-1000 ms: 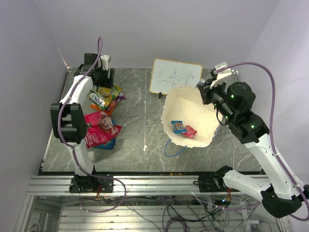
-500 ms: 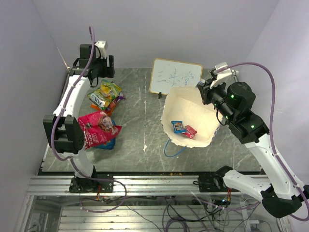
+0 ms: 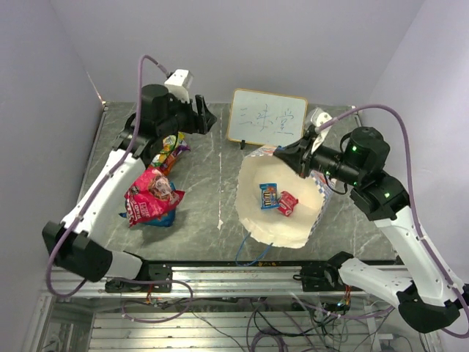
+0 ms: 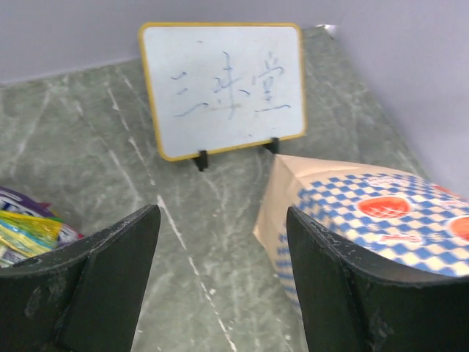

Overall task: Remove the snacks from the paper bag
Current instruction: Take out the snack from the paper bag.

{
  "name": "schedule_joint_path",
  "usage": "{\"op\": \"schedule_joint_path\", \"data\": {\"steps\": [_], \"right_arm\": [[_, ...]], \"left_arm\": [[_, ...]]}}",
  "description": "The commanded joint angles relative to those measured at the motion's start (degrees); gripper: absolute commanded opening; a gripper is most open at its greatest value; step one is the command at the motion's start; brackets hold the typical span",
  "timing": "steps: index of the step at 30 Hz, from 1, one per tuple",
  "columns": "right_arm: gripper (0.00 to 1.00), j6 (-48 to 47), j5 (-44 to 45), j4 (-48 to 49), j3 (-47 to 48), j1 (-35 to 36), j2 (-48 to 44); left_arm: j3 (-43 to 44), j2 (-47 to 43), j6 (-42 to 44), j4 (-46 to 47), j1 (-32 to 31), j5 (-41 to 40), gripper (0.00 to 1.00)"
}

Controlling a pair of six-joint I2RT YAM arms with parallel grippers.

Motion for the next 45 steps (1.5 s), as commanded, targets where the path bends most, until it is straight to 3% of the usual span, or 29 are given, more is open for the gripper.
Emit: {"op": "schedule_joint_path", "data": {"steps": [1, 6, 15, 20, 24, 26, 31, 34, 35, 41, 45], "right_arm": [[0.00, 9.57, -19.26, 3.17, -6.50, 0.11, -2.24], [0.00, 17.14, -18.26, 11.44, -15.04, 0.16, -7.17], [0.00, 16.36, -8.77, 9.20, -14.20, 0.09, -8.07], [0.00, 16.47, -7.95, 9.89, -14.13, 0.09, -7.58], [0.00, 16.79, -6.94, 10.67, -13.69, 0.13, -7.42], [0.00, 16.66, -6.05, 10.47, -13.30, 0.16, -7.26], [0.00, 16.01, -4.92, 9.58, -11.98, 0.10, -6.79], [0.00, 15.65, -4.48, 9.06, -11.58, 0.13, -6.48], [0.00, 15.46, -4.37, 8.75, -11.56, 0.15, -6.42], [0.00, 14.23, -4.06, 7.28, -10.44, 0.14, -5.70], [0.00, 13.56, -3.56, 6.81, -9.97, 0.09, -5.61]], "left_arm": [[-6.83, -7.48, -6.98, 3.13, -2.63, 3.17, 0.80], [-16.21, -18.47, -10.07, 1.27, -7.11, 1.94, 0.78], [-26.53, -33.37, -14.72, -1.42, -21.69, -6.00, 0.75], [-26.53, -30.97, -11.10, -0.95, -37.14, -14.95, 0.76], [-23.72, -22.03, -2.71, 1.71, -52.18, -26.65, 0.74], [-22.99, -16.99, 2.47, 4.13, -56.77, -30.01, 0.71], [-21.74, -6.66, 10.29, 10.54, -58.03, -35.50, 0.60], [-23.80, -3.35, 15.06, 17.88, -57.94, -37.40, 0.38], [-24.40, -2.20, 16.17, 19.87, -57.82, -37.42, 0.35], [-23.67, 6.66, 18.29, 25.17, -56.06, -30.55, 0.46], [-23.07, 12.39, 20.21, 26.11, -55.00, -31.80, 0.55]]}}
